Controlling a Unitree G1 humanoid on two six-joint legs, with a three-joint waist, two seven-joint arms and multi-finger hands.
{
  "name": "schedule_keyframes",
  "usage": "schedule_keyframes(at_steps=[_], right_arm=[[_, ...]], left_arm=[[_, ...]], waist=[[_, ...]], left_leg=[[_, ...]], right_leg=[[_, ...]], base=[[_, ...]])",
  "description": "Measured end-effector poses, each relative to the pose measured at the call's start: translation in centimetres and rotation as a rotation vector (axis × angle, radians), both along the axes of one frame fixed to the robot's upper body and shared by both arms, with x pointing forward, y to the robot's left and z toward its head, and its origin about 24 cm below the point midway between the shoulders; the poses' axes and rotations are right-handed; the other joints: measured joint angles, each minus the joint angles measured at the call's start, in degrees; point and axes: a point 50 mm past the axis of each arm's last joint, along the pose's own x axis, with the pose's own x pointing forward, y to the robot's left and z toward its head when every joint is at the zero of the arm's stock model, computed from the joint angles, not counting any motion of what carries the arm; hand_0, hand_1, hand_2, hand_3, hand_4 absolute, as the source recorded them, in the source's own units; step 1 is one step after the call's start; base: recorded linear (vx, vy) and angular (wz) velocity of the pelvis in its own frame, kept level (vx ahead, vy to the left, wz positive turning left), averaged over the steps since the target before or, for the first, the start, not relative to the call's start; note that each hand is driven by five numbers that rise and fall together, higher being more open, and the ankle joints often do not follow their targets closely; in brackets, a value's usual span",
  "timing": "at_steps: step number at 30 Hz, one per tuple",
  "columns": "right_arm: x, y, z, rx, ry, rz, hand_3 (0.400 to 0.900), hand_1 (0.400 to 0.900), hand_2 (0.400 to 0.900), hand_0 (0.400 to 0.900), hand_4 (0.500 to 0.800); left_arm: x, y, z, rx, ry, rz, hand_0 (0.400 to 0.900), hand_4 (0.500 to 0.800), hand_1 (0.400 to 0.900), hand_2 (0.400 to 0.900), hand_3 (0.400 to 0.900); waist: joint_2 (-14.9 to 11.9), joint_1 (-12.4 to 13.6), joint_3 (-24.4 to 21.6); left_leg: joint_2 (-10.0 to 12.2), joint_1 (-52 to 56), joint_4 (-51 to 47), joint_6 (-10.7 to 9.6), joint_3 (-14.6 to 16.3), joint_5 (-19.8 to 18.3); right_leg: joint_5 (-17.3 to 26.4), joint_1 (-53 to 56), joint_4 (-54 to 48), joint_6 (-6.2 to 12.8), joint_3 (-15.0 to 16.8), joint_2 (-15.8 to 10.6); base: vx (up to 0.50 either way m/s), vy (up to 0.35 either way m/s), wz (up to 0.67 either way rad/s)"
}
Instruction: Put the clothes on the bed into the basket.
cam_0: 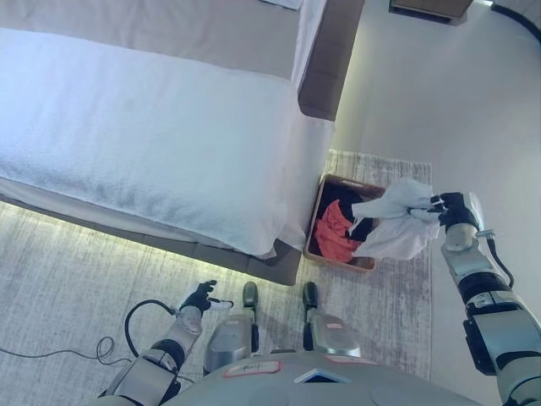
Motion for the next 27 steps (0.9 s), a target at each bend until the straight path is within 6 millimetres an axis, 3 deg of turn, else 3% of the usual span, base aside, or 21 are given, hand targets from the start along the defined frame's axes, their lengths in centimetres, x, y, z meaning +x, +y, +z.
schedule_keyframes(at_steps=[17,27], right_arm=[[0.8,0.6,0.6,0.013,-0.067,0.049,0.900,0.900,0.900,0.900,0.800],[-0.4,-0.1,-0.3,0.011,-0.025,0.008,0.900,0.900,0.900,0.900,0.800]], left_arm=[[-0.9,0.1,-0.3,0.007,0.027,-0.005,0.900,0.800,0.900,0.900,0.900],[-1.2,-0.2,-0.4,-0.006,0.041,-0.029,0.900,0.800,0.900,0.900,0.900]], waist=[[-0.61,0.07,-1.76],[0.12,0.13,-2.21]], left_leg=[[0.24,0.50,-0.29,-0.04,-0.59,-0.03],[0.38,1.13,-0.52,-0.06,-0.71,-0.04]], right_leg=[[-0.26,0.79,-0.02,-0.39,-0.33,0.02],[-0.31,1.43,-0.03,-0.47,-0.49,0.10]], base=[[0.01,-0.001,0.01],[0.00,0.000,0.00]])
